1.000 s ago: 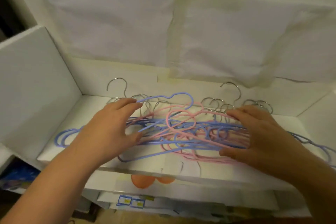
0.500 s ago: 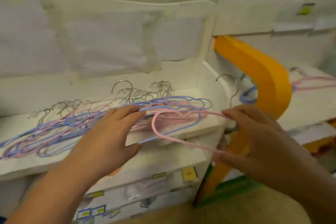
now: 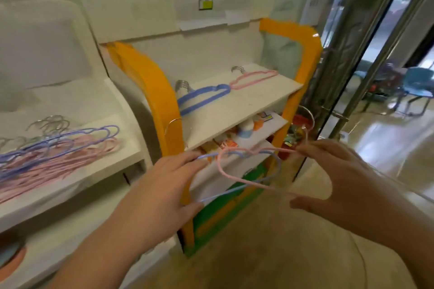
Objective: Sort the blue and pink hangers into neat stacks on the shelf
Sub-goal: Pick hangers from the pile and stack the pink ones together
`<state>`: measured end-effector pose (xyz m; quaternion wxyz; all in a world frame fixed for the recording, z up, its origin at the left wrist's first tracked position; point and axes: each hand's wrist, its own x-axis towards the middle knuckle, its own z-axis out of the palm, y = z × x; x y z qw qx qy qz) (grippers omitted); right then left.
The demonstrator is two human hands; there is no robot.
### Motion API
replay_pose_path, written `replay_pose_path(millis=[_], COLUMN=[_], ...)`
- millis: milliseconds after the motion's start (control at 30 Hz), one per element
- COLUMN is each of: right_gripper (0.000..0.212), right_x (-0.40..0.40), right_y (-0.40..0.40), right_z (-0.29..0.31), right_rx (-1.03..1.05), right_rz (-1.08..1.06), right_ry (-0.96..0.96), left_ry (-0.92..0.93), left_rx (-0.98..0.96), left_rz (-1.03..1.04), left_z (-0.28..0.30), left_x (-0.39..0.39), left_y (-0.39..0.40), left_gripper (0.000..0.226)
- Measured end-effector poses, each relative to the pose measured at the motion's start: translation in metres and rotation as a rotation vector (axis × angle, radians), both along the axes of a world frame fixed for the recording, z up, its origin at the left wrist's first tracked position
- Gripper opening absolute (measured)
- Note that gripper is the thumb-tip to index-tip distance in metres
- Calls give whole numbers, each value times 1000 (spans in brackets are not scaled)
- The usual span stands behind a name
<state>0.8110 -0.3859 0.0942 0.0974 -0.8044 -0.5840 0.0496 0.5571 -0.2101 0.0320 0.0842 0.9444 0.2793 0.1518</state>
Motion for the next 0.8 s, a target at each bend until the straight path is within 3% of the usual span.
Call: replay_pose_path(millis=[200, 433, 533, 633, 800], right_gripper=[107, 99, 102, 91, 95], right_x=[82, 188, 229, 263, 316], right_y=[16, 106, 151, 194, 277], right_z=[-16, -29, -24, -23, -42], right_rx=[-11, 26, 33, 42, 6], right_rz=[-89, -57, -42, -3, 137], right_ry=[30, 31, 3, 24, 78], left_ry=[-44, -105, -57, 10, 87], left_rx=[-43, -151, -135, -69, -6], left_rz=[-31, 4, 35, 105, 252], left_z=[-15, -24, -22, -22, -22], left_x=[100, 209, 247, 270, 287], left_y=[26, 109, 157, 194, 233], left_gripper=[79, 70, 68, 65, 74])
